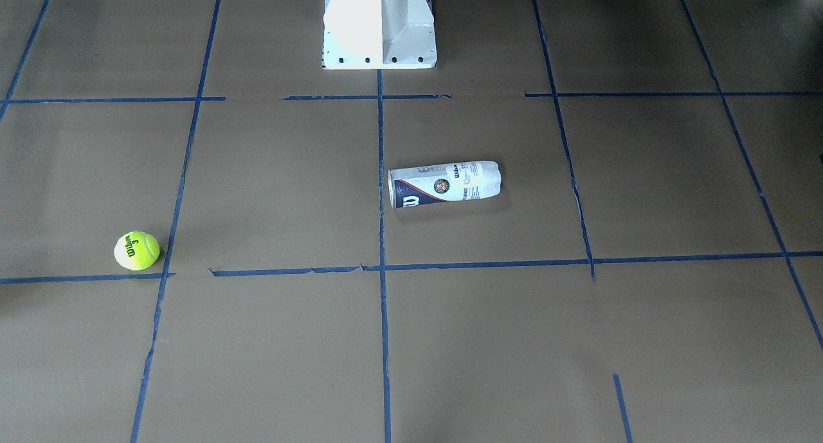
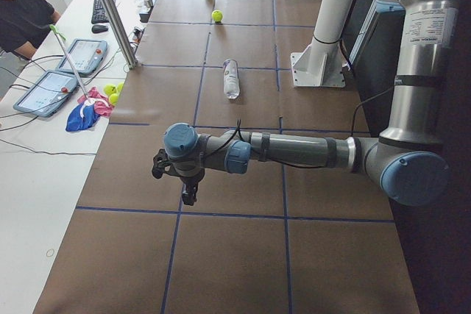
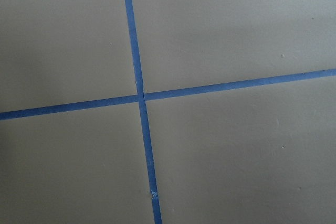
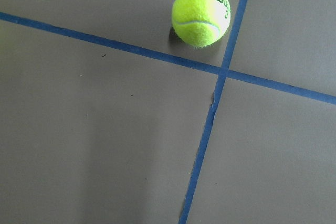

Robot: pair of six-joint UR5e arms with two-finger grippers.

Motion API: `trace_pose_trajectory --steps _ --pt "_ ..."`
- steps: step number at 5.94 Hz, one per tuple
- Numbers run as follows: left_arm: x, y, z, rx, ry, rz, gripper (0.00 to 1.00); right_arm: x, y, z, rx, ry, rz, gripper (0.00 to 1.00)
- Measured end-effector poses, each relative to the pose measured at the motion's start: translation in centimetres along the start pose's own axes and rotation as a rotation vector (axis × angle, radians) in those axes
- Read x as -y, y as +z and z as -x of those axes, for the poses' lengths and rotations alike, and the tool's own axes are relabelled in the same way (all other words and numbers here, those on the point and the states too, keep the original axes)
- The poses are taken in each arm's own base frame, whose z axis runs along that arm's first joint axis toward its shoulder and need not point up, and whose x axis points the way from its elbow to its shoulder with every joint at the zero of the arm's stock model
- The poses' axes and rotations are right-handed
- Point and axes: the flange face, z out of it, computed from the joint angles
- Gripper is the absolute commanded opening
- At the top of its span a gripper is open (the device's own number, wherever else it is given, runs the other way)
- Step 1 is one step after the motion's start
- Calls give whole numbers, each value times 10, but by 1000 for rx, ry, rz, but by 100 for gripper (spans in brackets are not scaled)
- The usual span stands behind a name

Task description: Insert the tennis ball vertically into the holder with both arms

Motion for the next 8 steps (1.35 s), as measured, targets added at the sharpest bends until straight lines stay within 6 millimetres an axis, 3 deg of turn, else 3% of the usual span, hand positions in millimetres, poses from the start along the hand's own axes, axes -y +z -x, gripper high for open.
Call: trace_pose_trajectory --steps 4,5,8 --pt "-21 6 4 -24 76 -57 100 1 3 -1 0 -14 -11 100" --pt "-29 8 -3 -77 132 -92 100 1 3 -1 0 -18 -13 100" --pt "6 21 -90 -178 387 -133 100 3 3 0 1 -30 -32 100"
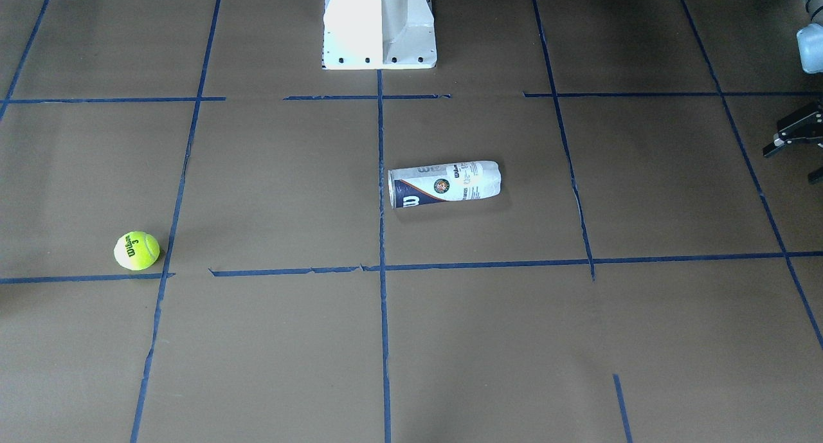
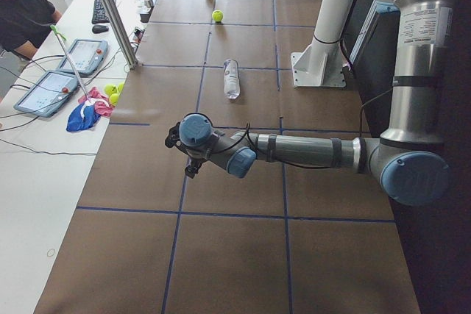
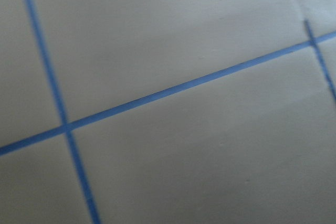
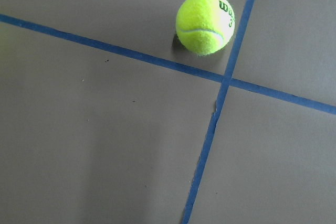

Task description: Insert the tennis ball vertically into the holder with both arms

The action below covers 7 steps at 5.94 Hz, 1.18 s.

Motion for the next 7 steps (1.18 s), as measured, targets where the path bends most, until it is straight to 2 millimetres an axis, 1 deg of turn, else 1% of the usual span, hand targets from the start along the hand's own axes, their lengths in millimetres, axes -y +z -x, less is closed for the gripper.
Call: trace_pose_trajectory --steps 1,2,3,4,5,6,7 --pt "30 12 -25 -22 75 -4 100 2 -1 2 0 -13 -16 100" --pt "70 23 -57 -47 160 -12 100 3 -1 4 1 -21 -21 100" --pt "104 38 -98 -78 245 -13 100 4 1 5 2 -25 -20 100" --pt "134 60 -147 -75 333 -14 100 4 4 7 3 -29 -14 100" --pt "153 88 -197 -49 397 -15 100 5 6 8 3 -31 -10 100" --pt "161 117 -248 -52 432 -12 100 5 7 8 3 -30 -8 100" --pt "169 141 -305 -90 435 -8 100 5 8 8 4 -30 -7 100"
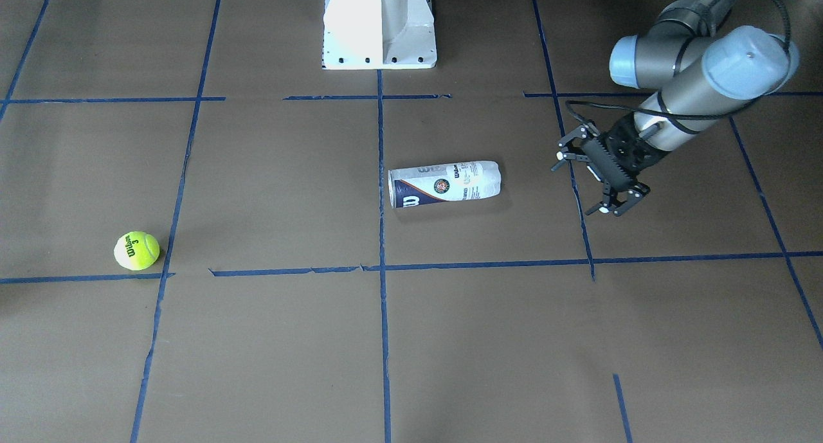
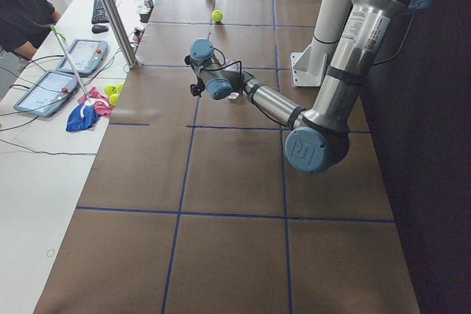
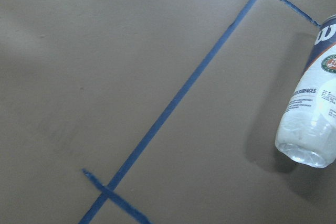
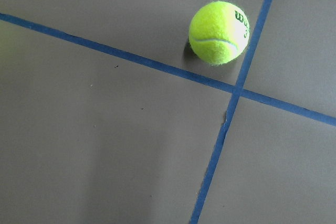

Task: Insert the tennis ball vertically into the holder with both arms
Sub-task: 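Reach the left gripper down to the clear tennis-ball can lying on its side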

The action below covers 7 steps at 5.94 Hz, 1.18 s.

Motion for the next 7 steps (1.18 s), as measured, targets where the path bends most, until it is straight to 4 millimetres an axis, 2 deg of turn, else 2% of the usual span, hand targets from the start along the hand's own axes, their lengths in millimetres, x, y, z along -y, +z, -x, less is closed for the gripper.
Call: trace_pose_trajectory --steps 2,3,4,5,6,7 --pt "70 50 -90 10 18 -1 100 0 0 0 0 -2 -1 100" --pt "108 60 -126 48 59 33 100 1 0 1 0 -2 -2 100" --pt "137 64 -152 102 133 82 100 1 0 1 0 -3 -1 100" --pt "146 78 -173 164 207 125 100 1 0 1 0 -3 0 100" --pt "147 96 -190 223 284 158 100 1 1 1 1 -3 2 100" --pt "150 105 -201 259 347 197 100 1 2 1 1 -2 3 100"
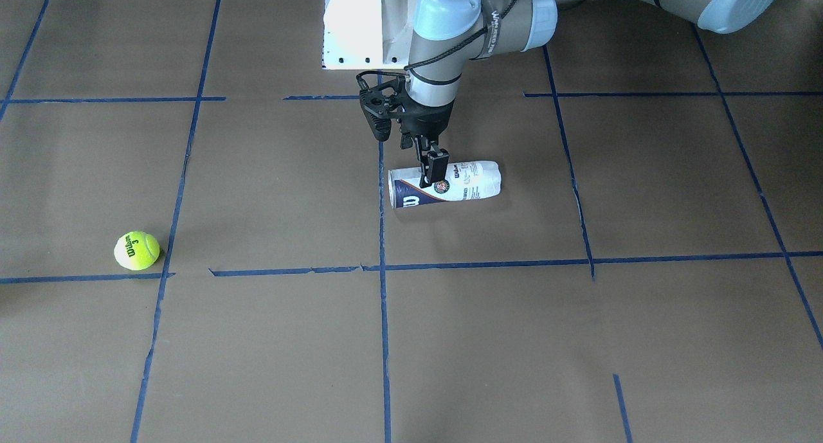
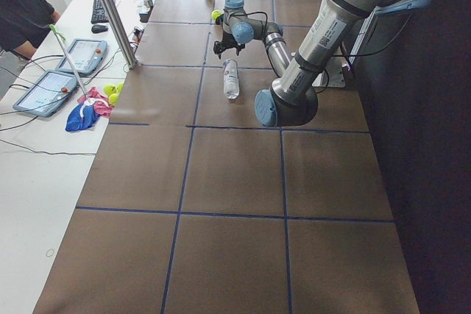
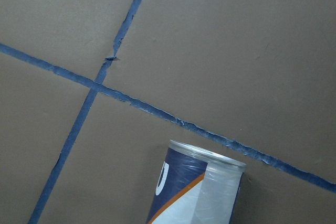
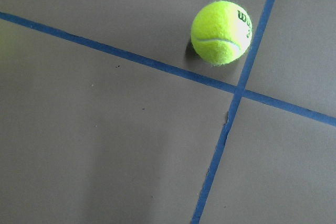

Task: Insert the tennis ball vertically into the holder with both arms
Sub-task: 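Reach the left gripper down to the clear tennis-ball can lying on its side, then grasp the can's closed end with the left gripper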

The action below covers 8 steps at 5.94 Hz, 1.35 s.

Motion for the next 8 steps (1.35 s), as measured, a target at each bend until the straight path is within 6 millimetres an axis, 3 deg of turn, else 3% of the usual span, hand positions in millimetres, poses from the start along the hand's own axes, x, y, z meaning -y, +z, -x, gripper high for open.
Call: trace_pose_trajectory --steps 2,5,8 --pt "16 8 -24 21 64 81 100 -1 2 0 2 2 3 100" --pt "34 40 -52 103 154 149 100 -1 3 -1 3 3 6 100" --pt "41 62 -60 147 211 184 100 -1 3 -1 4 4 6 100"
